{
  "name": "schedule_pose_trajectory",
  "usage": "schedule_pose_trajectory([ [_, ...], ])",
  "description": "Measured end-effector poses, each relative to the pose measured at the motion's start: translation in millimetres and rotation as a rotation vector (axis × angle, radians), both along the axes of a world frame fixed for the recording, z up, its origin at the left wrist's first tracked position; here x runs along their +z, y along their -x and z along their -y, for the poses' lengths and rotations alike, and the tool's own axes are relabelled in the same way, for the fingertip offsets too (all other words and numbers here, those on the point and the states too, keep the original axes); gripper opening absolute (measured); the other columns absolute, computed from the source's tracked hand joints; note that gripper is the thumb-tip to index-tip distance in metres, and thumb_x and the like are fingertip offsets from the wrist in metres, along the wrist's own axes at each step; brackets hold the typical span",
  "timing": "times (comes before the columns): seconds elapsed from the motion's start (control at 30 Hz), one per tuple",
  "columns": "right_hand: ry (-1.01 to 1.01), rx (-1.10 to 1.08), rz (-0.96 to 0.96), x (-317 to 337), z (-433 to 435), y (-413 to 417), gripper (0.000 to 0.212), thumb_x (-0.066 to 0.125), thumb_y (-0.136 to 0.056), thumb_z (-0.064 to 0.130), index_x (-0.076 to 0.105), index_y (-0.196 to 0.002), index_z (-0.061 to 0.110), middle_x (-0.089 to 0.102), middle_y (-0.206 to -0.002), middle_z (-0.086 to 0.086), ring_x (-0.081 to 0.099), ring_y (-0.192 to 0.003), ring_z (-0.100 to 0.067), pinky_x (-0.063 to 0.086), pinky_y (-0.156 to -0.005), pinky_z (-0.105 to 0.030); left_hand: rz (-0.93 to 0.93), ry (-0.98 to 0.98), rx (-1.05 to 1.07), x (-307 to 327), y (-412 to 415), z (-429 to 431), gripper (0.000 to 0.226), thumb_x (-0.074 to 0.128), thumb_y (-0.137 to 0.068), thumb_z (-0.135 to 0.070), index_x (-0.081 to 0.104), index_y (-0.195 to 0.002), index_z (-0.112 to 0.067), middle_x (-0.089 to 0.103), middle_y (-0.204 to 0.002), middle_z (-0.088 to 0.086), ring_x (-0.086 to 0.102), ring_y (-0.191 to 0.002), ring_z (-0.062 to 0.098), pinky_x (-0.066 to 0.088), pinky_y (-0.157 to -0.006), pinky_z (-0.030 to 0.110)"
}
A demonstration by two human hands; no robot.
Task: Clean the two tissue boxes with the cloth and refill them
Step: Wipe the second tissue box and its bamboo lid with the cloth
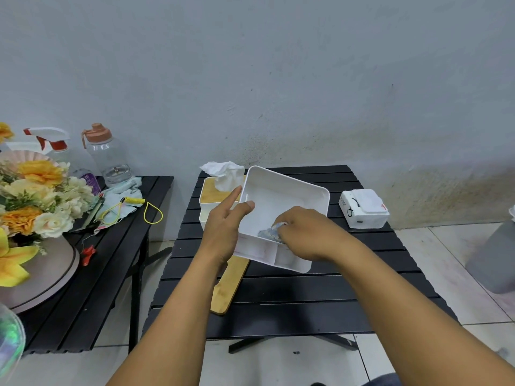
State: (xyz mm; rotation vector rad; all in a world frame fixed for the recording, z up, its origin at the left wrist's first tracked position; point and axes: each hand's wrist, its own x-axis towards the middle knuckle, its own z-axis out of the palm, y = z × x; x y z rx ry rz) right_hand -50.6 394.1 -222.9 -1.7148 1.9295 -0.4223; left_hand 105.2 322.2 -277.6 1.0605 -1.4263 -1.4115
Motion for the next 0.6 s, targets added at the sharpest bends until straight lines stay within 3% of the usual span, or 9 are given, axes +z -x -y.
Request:
schedule_pose_trajectory([
  [0.07, 0.044, -0.049, 0.132, 5, -1, 1, 0.02, 0.04, -0.082, 0.015, 0.051, -0.066, 0.009, 0.054, -0.06, -0.005, 0.056, -0.059, -0.026, 0.041, -0.058, -0.03, 0.016, -0.011, 0.025, -4, 1, 1, 0.068, 0.063, -0.075, -0.068, 0.057, -0.141, -0.051, 0.06, -0.146, -0.011, 0.055, -0.136, 0.021, 0.041, -0.115, 0.057],
  [0.17, 0.175, -0.208, 0.319, 11, 0, 5, 0.027, 0.042, -0.084, 0.013, 0.058, -0.063, 0.008, 0.056, -0.055, -0.005, 0.054, -0.047, -0.022, 0.044, -0.048, -0.025, 0.004, -0.078, 0.078, -5, 3, 2, 0.064, 0.065, -0.075, -0.067, 0.062, -0.135, -0.047, 0.066, -0.139, -0.011, 0.059, -0.132, 0.024, 0.044, -0.113, 0.056],
  [0.27, 0.446, -0.444, 0.533, 17, 0, 13, 0.033, 0.046, -0.083, 0.011, 0.045, -0.051, 0.017, 0.042, -0.05, 0.002, 0.039, -0.045, -0.019, 0.036, -0.05, -0.028, -0.037, -0.211, 0.146, 3, 4, -1, 0.035, 0.061, -0.086, -0.058, 0.073, -0.114, -0.04, 0.076, -0.119, -0.003, 0.07, -0.113, 0.029, 0.055, -0.09, 0.044],
  [0.33, 0.637, -0.544, 0.515, 20, -3, 19, 0.032, 0.045, -0.086, 0.012, 0.036, -0.056, 0.019, 0.035, -0.049, 0.01, 0.033, -0.052, -0.016, 0.028, -0.055, -0.029, -0.038, -0.301, 0.148, 5, 4, 0, 0.028, 0.056, -0.093, -0.057, 0.071, -0.107, -0.038, 0.077, -0.112, 0.001, 0.073, -0.1, 0.028, 0.055, -0.079, 0.043],
  [0.4, 0.769, -0.558, 0.445, 20, -9, 16, 0.027, 0.044, -0.089, 0.015, 0.051, -0.064, 0.022, 0.044, -0.052, 0.013, 0.038, -0.055, -0.011, 0.028, -0.053, -0.028, -0.052, -0.36, 0.15, 9, 4, 0, 0.032, 0.054, -0.093, -0.06, 0.067, -0.109, -0.036, 0.076, -0.109, 0.002, 0.072, -0.099, 0.027, 0.057, -0.085, 0.048],
  [0.43, 0.823, -0.542, 0.415, 17, -12, 12, 0.024, 0.044, -0.089, 0.018, 0.063, -0.075, 0.023, 0.053, -0.062, 0.016, 0.046, -0.062, -0.009, 0.034, -0.056, -0.027, -0.065, -0.384, 0.153, 11, 5, 1, 0.033, 0.054, -0.093, -0.061, 0.066, -0.109, -0.036, 0.076, -0.106, 0.002, 0.071, -0.098, 0.027, 0.057, -0.089, 0.051],
  [0.5, 0.914, -0.489, 0.317, 3, -15, 5, 0.036, 0.043, -0.087, 0.023, 0.072, -0.108, 0.02, 0.069, -0.1, 0.009, 0.061, -0.093, -0.014, 0.047, -0.078, -0.029, -0.085, -0.421, 0.151, 15, 8, 1, 0.034, 0.052, -0.093, -0.063, 0.064, -0.106, -0.034, 0.073, -0.101, 0.004, 0.07, -0.093, 0.027, 0.058, -0.088, 0.051],
  [0.6, 0.984, -0.31, 0.053, -29, -17, -6, 0.046, 0.043, -0.089, 0.021, 0.065, -0.129, 0.011, 0.06, -0.135, -0.007, 0.051, -0.131, -0.026, 0.038, -0.108, -0.029, -0.089, -0.449, 0.139, 20, 11, -2, 0.042, 0.054, -0.09, -0.065, 0.065, -0.111, -0.031, 0.074, -0.101, 0.007, 0.071, -0.091, 0.028, 0.061, -0.077, 0.045],
])
